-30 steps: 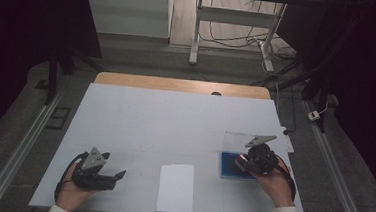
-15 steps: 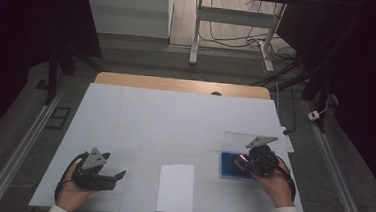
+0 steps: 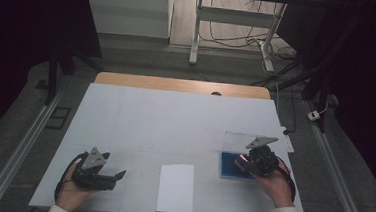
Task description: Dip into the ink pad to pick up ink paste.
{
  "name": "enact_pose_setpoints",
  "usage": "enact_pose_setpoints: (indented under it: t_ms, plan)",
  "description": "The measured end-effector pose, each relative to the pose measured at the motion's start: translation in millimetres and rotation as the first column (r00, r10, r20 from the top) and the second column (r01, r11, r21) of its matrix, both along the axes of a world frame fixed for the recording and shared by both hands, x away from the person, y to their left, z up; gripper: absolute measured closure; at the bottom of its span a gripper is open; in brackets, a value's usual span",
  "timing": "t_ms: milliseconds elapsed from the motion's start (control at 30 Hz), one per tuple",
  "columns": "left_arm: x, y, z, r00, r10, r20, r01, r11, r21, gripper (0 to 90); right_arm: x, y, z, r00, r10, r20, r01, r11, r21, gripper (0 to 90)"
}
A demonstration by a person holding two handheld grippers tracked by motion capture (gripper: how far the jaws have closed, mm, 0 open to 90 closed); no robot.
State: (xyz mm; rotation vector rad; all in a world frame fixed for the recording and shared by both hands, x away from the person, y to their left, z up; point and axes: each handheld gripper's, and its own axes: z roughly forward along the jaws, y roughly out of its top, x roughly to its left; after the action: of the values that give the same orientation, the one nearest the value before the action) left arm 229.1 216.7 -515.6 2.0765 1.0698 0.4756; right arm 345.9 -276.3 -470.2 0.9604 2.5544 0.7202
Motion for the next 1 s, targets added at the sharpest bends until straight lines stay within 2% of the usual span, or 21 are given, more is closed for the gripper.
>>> enact_pose_setpoints:
  t_ms: [267,467,533,600,633,700,767,1000]
  plan:
    - [0.2,0.2,0.2,1.0000,0.000,0.000,0.000,1.0000,0.000,17.2,-0.8,-0.2,-0.1,1.0000,-0.002,0.004,0.002,1.0000,0.005,71.1]
    - [0.6,0.6,0.1,1.0000,0.001,0.000,-0.001,1.0000,0.000,17.2,-3.2,5.4,6.3,0.9998,0.008,0.018,-0.007,0.9992,-0.040,70.8]
    - [0.6,0.6,0.1,1.0000,0.001,0.001,-0.001,1.0000,-0.001,17.2,-3.9,6.0,6.8,0.9996,0.015,0.026,-0.014,0.9991,-0.040,70.7]
    - [0.5,0.5,0.1,1.0000,0.000,0.001,0.000,1.0000,-0.001,17.2,-3.4,4.2,7.4,0.9997,0.010,0.025,-0.009,0.9997,-0.022,70.6]
    - [0.6,0.5,0.0,1.0000,0.000,0.001,0.000,1.0000,0.000,17.2,-4.1,1.8,9.9,0.9995,0.008,0.031,-0.008,0.9999,0.013,70.6]
    - [0.6,0.6,0.0,1.0000,-0.001,0.000,0.001,1.0000,0.000,17.2,-4.5,1.3,11.3,0.9995,0.009,0.030,-0.010,0.9996,0.028,70.6]
    - [0.6,0.6,0.0,1.0000,0.001,0.001,-0.001,1.0000,0.001,17.2,-7.5,0.8,19.2,0.9993,0.014,0.034,-0.016,0.9983,0.056,70.6]
    - [0.5,0.8,0.4,1.0000,0.000,0.003,0.000,1.0000,0.001,17.2,-14.9,0.9,34.9,0.9977,0.026,0.062,-0.032,0.9953,0.092,70.6]
